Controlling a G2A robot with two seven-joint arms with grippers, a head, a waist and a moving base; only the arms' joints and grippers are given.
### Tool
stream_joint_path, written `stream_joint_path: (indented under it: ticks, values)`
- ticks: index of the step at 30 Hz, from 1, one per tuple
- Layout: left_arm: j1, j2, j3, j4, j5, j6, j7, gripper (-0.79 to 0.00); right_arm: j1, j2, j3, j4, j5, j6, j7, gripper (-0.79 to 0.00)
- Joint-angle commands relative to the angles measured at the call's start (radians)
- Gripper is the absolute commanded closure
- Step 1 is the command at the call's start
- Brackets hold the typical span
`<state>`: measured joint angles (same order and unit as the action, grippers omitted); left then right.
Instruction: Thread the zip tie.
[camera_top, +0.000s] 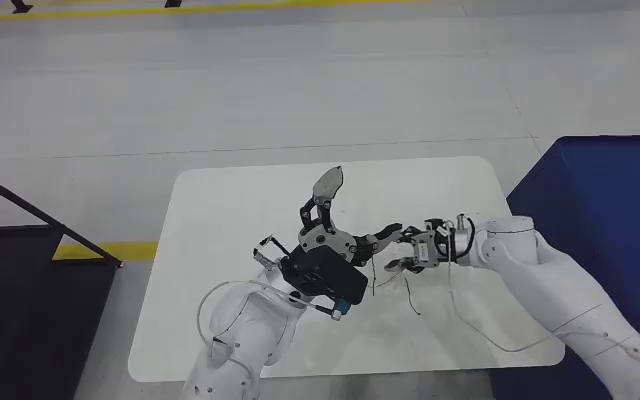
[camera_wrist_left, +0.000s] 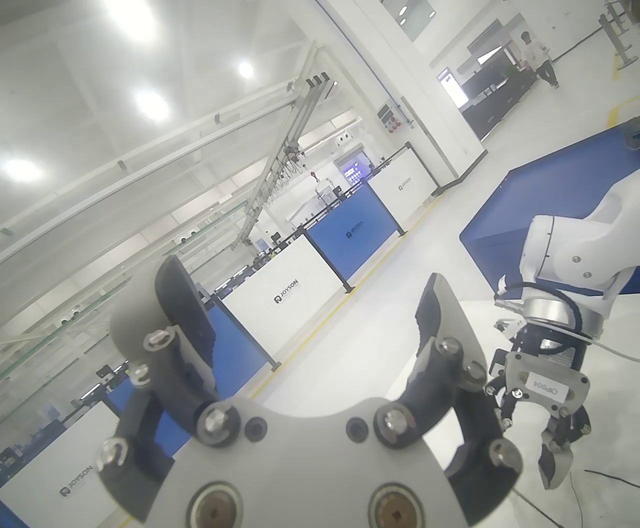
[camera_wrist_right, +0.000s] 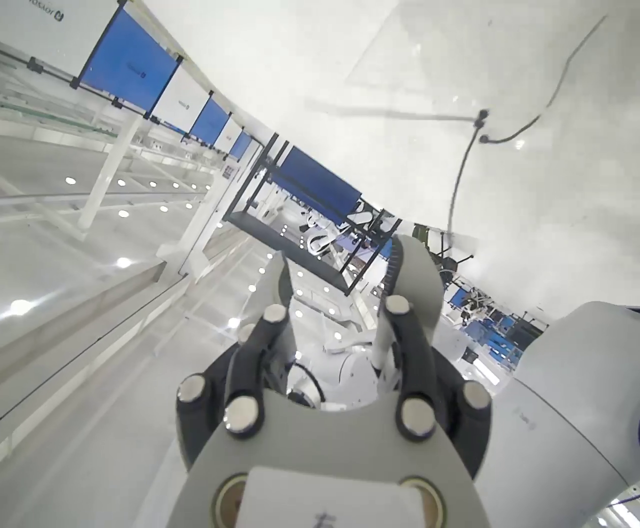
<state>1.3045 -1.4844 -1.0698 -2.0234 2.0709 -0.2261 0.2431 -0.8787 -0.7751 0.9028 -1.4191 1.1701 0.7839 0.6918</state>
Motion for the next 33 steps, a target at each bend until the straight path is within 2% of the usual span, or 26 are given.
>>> stream_joint_path:
  ticks: [1, 4, 5, 10, 13, 15, 18, 33]
  values:
    - [0.0, 0.0, 0.0, 0.0, 0.0, 0.0, 0.0, -0.785, -0.016, 0.009, 0.046, -0.014, -0.001, -0.089, 0.04, -0.785]
    - [0.0, 0.0, 0.0, 0.0, 0.0, 0.0, 0.0, -0.785, -0.061, 0.029, 0.156, -0.044, -0.004, -0.281, 0.114, -0.785]
    - [0.0, 0.0, 0.0, 0.0, 0.0, 0.0, 0.0, -0.785, -0.08, 0.039, 0.207, -0.057, -0.041, -0.389, 0.104, -0.785]
    - [0.0, 0.0, 0.0, 0.0, 0.0, 0.0, 0.0, -0.785, -0.287, 0.075, 0.438, -0.173, -0.08, -0.777, 0.142, -0.785]
    - [0.0, 0.0, 0.0, 0.0, 0.0, 0.0, 0.0, -0.785, -0.425, 0.083, 0.558, -0.26, -0.036, -0.925, 0.181, -0.785]
    - [0.0, 0.0, 0.0, 0.0, 0.0, 0.0, 0.0, -0.785, -0.493, 0.085, 0.612, -0.295, 0.022, -0.937, 0.221, -0.785]
    - [0.0, 0.0, 0.0, 0.0, 0.0, 0.0, 0.0, -0.785, -0.504, 0.085, 0.618, -0.299, 0.024, -0.946, 0.224, -0.785]
    - [0.0, 0.0, 0.0, 0.0, 0.0, 0.0, 0.0, -0.785, -0.493, 0.085, 0.611, -0.295, 0.022, -0.936, 0.221, -0.785]
